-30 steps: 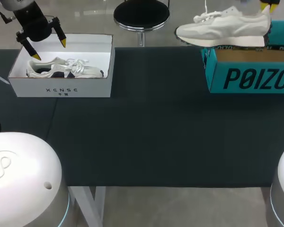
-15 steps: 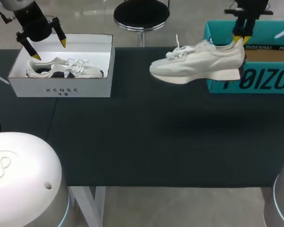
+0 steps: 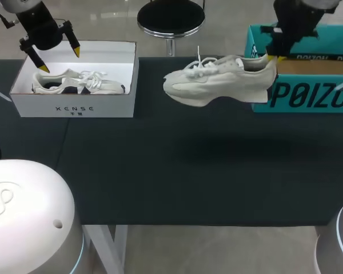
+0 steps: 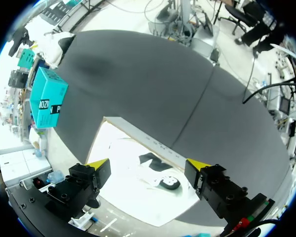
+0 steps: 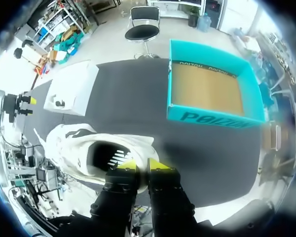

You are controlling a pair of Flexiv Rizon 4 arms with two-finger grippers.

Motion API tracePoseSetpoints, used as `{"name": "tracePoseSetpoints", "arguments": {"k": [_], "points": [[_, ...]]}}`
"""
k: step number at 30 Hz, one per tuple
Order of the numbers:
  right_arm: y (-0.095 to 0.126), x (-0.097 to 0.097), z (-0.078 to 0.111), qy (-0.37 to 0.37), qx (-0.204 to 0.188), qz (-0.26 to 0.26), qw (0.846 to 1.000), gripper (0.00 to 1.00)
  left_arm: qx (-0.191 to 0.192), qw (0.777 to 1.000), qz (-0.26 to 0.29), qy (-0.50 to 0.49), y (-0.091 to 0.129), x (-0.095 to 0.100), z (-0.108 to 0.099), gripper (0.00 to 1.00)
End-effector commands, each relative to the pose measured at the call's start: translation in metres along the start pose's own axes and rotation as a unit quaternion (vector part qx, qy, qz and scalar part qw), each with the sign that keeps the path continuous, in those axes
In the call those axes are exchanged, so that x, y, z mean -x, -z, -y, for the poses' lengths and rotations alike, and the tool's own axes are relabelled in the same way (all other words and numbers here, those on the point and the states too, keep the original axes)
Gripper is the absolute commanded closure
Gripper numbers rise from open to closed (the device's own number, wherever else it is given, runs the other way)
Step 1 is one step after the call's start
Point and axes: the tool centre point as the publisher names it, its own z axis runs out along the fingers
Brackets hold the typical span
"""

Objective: Take the shoe out of the shoebox, open the shoe tongue, remove and reinsert the insole, then place the shoe into the shoebox

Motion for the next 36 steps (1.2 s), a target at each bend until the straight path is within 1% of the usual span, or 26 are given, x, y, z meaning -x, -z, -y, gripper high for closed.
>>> {"name": "tracePoseSetpoints", "arguments": {"k": [1,13,18,20,25,29,33,36], "points": [[0.000,0.002,0.006,0.000,0.328,-0.005,0.945,1.00,0.001,1.000,-0.001,0.000,0.000,-0.001,0.001,0.00],[0.000,0.002,0.006,0.000,0.328,-0.005,0.945,1.00,0.001,1.000,-0.001,0.000,0.000,-0.001,0.001,0.00],[-0.010,-0.012,0.011,0.001,0.298,0.028,0.954,1.00,0.001,1.000,-0.001,0.000,0.000,-0.001,0.001,0.00],[-0.014,-0.015,0.014,0.000,0.281,0.039,0.959,1.00,0.001,1.000,-0.001,0.000,0.000,-0.001,0.001,0.00],[-0.018,-0.015,0.022,-0.009,0.271,0.035,0.962,1.00,0.001,1.000,-0.001,0.000,0.000,-0.001,0.001,0.00],[-0.021,-0.015,0.029,-0.020,0.252,0.034,0.967,1.00,0.001,1.000,-0.001,0.000,0.000,-0.001,0.001,0.00],[-0.031,-0.014,0.040,-0.037,0.231,0.031,0.972,1.00,0.001,1.000,-0.001,0.000,0.000,-0.001,0.001,0.00],[-0.043,-0.012,0.049,-0.052,0.215,0.030,0.975,1.00,0.001,1.000,-0.001,0.000,0.000,-0.001,0.001,0.00]]}}
